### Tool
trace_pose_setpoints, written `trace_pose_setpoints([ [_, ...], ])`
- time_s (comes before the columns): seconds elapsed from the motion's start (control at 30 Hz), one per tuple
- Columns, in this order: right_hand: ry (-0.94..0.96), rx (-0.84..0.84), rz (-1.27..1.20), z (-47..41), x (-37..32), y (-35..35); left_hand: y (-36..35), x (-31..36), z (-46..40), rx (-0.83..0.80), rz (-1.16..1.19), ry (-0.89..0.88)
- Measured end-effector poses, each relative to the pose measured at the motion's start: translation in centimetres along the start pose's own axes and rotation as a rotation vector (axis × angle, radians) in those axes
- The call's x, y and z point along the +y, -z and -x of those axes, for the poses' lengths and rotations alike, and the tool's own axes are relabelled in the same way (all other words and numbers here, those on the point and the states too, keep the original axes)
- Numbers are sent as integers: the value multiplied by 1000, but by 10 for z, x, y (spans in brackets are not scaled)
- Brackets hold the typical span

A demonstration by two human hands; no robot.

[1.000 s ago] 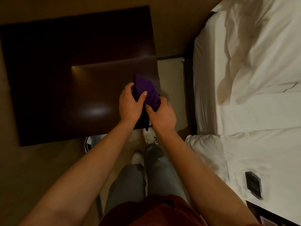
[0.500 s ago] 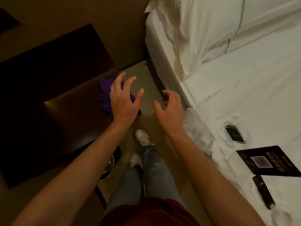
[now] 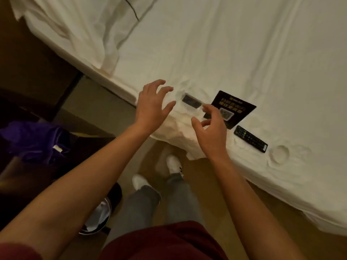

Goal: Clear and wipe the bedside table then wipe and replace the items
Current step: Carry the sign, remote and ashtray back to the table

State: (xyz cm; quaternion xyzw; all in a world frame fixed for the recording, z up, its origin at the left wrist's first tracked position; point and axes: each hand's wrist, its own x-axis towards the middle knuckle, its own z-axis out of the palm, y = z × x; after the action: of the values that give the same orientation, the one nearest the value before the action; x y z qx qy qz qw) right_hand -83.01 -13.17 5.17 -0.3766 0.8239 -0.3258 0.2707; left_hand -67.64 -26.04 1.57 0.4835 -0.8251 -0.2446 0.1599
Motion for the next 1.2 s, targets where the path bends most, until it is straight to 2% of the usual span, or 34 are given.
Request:
trace_pose_setpoints([
  [0.13, -57, 48, -20, -9, 45, 42, -39, 35, -28, -126, -78, -68],
  [0.27, -127, 298, -116, -17, 86, 78, -68, 54, -56, -270, -220, -127],
  [0.33, -175, 358, -152, -25, 104, 90, -79, 55, -69, -363, -304, -142],
  [0.47, -214, 179, -164, -40, 123, 98, -93, 54, -79, -486, -400, -181],
  [0.63, -236, 4, -189, -61, 129, 92, -101, 56, -89, -462, -467, -254],
  [0.83, -153, -29, -242, -76, 122, 86, -95, 50, -96, -450, -454, -339],
  [1.0, -55, -24, -250, -85, 101, 97, -64, 54, -92, -412, -411, -332],
  [1.2, 120, -89, -231, -89, 27, 82, 18, 38, -67, -334, -333, -172],
])
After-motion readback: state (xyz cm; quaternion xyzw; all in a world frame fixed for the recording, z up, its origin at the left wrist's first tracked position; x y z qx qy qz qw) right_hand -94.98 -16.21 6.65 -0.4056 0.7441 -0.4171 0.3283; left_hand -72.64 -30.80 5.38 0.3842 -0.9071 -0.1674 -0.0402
